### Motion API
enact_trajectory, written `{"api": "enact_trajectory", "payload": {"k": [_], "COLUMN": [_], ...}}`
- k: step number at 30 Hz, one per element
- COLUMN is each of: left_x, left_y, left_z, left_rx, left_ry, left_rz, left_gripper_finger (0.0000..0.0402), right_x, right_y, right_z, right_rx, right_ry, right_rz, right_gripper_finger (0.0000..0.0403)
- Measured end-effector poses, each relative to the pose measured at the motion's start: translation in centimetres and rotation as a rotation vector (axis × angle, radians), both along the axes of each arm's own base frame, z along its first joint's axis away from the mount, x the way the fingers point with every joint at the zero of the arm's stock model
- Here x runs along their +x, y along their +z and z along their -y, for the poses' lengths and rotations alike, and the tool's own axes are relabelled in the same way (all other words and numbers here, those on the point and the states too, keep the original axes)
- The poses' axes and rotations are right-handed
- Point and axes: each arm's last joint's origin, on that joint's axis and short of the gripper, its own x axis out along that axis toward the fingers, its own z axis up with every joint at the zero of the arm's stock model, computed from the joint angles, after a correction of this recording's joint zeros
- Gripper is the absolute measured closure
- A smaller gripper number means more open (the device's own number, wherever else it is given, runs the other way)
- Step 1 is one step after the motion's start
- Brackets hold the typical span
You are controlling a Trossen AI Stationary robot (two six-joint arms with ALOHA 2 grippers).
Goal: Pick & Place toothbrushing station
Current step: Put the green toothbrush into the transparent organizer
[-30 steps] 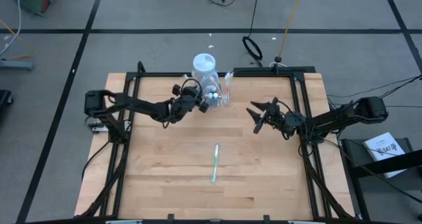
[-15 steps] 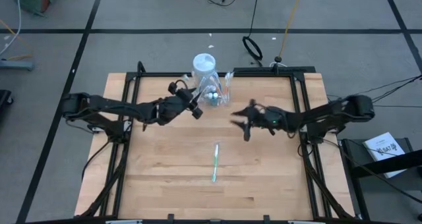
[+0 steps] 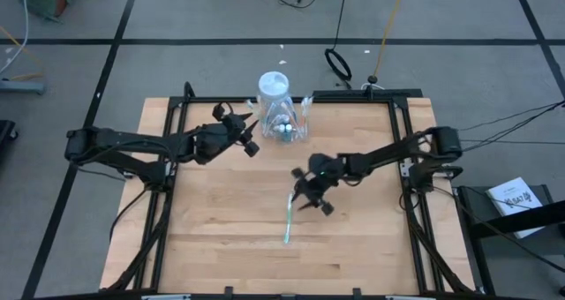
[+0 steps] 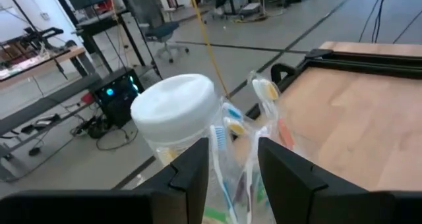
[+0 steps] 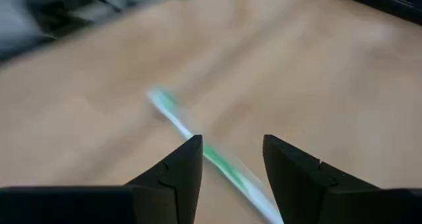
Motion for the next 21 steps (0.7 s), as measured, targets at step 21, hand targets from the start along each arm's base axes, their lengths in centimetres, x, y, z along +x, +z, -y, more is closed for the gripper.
{"api": "enact_trajectory", "payload": {"k": [21], "left_x": [-0.9], "left_y": [-0.2], "left_z": [1.4], "left_rx": [-0.111], "left_ry": [-0.047], "left_rz": [0.003], "left_gripper_finger": [0.0263], "right_x": [6.7], "right_y": [-5.1], "right_z": [-2.7], "right_rx": [0.015], "right_ry": [0.216], "right_rz": [-0.253], "right_gripper_finger": [0.0252]}}
